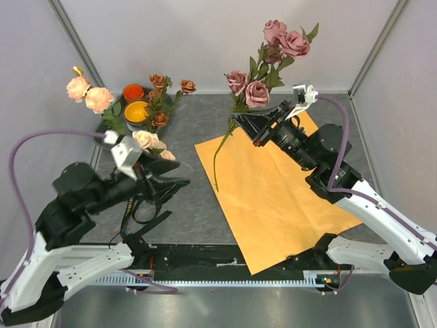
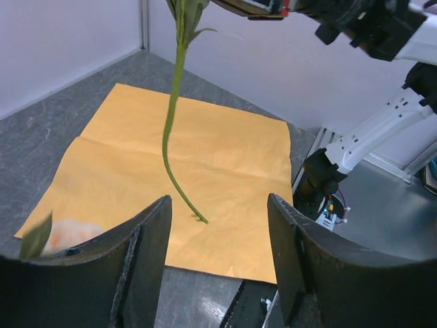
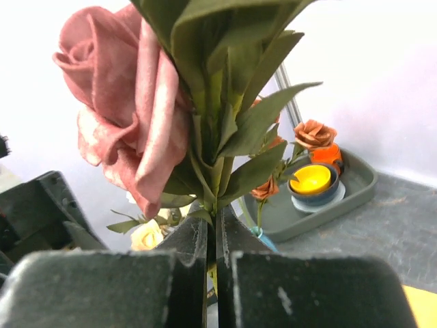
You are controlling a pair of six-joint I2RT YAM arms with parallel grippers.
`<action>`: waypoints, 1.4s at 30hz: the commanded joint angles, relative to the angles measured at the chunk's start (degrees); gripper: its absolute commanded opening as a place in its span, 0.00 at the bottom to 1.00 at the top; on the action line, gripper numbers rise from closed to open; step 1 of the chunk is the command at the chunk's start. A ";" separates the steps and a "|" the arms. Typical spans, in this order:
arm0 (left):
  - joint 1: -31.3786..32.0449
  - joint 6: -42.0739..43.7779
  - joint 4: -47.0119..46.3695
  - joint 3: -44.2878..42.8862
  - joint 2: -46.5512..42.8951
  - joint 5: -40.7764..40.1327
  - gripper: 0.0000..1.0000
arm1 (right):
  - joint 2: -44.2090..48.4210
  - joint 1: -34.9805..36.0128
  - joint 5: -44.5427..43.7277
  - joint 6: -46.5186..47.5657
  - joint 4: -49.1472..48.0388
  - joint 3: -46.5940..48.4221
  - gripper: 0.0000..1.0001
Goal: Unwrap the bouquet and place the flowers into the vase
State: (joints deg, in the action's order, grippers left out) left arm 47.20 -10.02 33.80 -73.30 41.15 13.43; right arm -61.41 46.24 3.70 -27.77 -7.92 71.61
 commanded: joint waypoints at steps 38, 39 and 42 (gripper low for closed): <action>-1.14 -10.72 9.18 26.28 -46.51 -33.29 0.49 | -46.34 11.24 -4.77 19.33 -88.58 -1.48 0.00; -1.41 -10.72 9.18 26.36 -46.59 -33.38 0.49 | -46.87 11.33 -4.32 19.77 -88.75 -0.17 0.00; -2.64 -10.63 9.18 26.54 -46.59 -33.38 0.49 | -48.28 11.51 -3.97 19.77 -89.02 1.85 0.00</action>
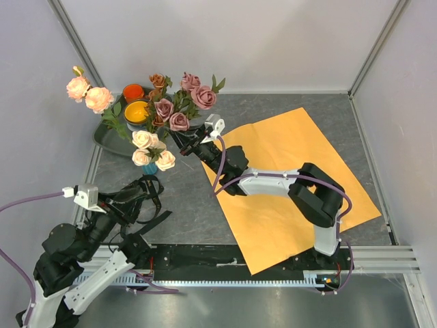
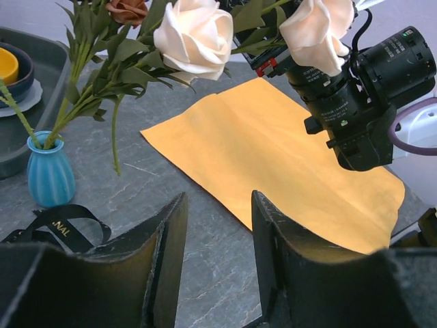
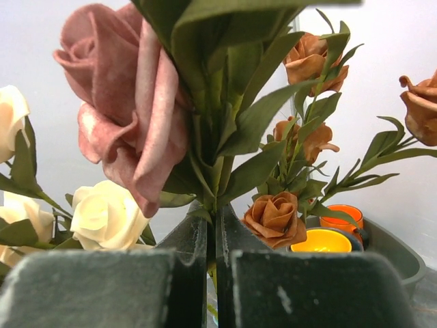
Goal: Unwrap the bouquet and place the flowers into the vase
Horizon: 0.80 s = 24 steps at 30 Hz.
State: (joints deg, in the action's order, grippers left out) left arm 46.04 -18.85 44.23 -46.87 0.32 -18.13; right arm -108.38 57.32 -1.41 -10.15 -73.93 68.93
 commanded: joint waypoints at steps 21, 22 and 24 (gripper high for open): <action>-12.82 0.31 -3.62 1.34 -5.77 4.95 0.51 | -10.36 0.42 3.61 3.38 -22.84 17.38 0.00; -12.82 0.39 -3.62 1.26 -5.77 4.95 0.52 | -10.36 0.42 3.69 3.56 -22.40 17.64 0.00; -12.82 0.31 -3.62 1.34 -5.77 4.86 0.52 | -10.80 0.43 3.96 4.26 -21.96 18.61 0.00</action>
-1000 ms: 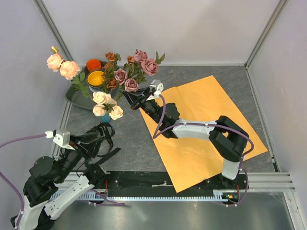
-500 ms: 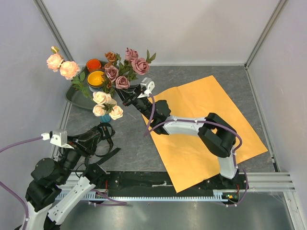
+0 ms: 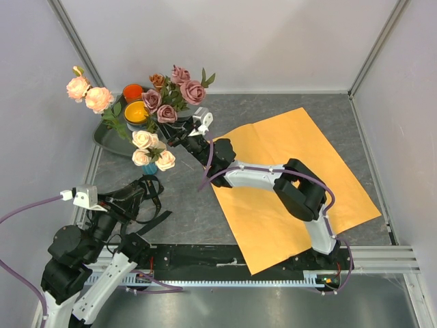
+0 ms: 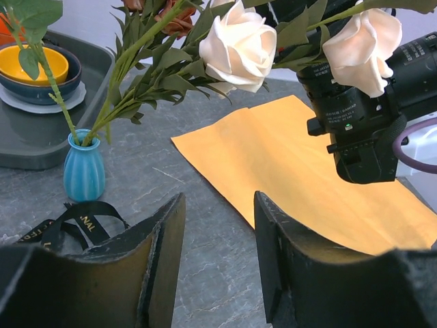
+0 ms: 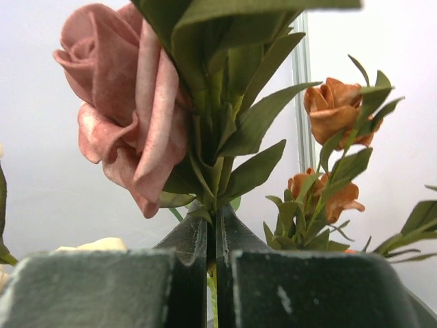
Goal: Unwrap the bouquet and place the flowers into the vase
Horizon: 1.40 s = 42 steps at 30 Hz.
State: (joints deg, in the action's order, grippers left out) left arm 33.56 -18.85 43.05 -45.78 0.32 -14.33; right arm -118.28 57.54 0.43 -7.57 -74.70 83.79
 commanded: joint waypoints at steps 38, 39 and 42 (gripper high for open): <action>-0.60 0.22 -2.35 0.34 -5.77 0.88 0.54 | -7.32 0.29 5.55 2.04 -19.08 8.06 0.00; -0.60 0.22 -2.44 0.25 -5.85 0.88 0.54 | -7.49 0.21 5.72 1.95 -19.08 8.32 0.00; -0.69 0.22 -2.44 0.34 -5.77 0.88 0.54 | -8.11 0.29 5.99 2.12 -19.00 8.50 0.00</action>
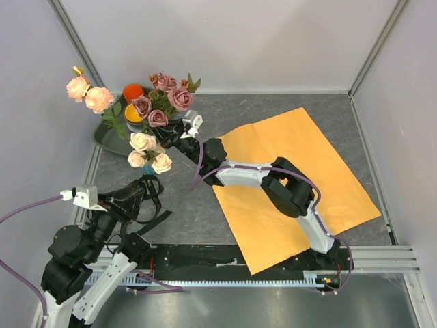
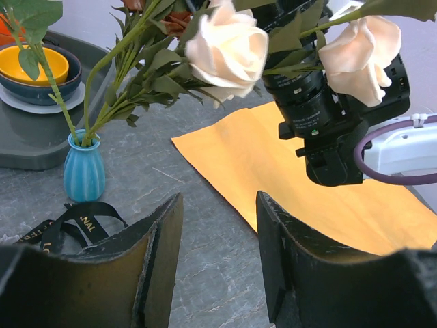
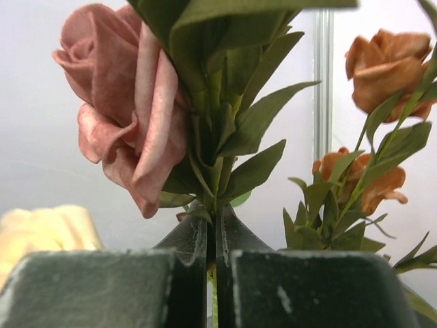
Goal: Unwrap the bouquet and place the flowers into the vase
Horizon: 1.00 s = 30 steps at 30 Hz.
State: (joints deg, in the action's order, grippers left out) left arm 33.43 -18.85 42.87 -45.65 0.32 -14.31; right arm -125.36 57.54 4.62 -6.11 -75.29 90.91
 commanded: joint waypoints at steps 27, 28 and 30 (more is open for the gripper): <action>-1.00 0.31 -2.35 0.21 -5.85 1.12 0.54 | -0.41 1.00 2.58 1.36 -18.67 -2.85 0.00; -1.09 0.31 -2.35 0.21 -5.77 1.12 0.54 | -0.41 1.00 2.67 1.36 -18.41 -2.85 0.00; -1.09 0.39 -2.35 0.12 -5.85 1.21 0.54 | -0.15 1.08 2.93 1.36 -18.49 -3.46 0.00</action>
State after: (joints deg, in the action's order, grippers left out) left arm 32.80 -18.85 42.74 -45.63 0.32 -13.39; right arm -126.52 58.08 5.80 -5.26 -75.02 88.25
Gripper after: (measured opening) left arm 0.537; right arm 0.022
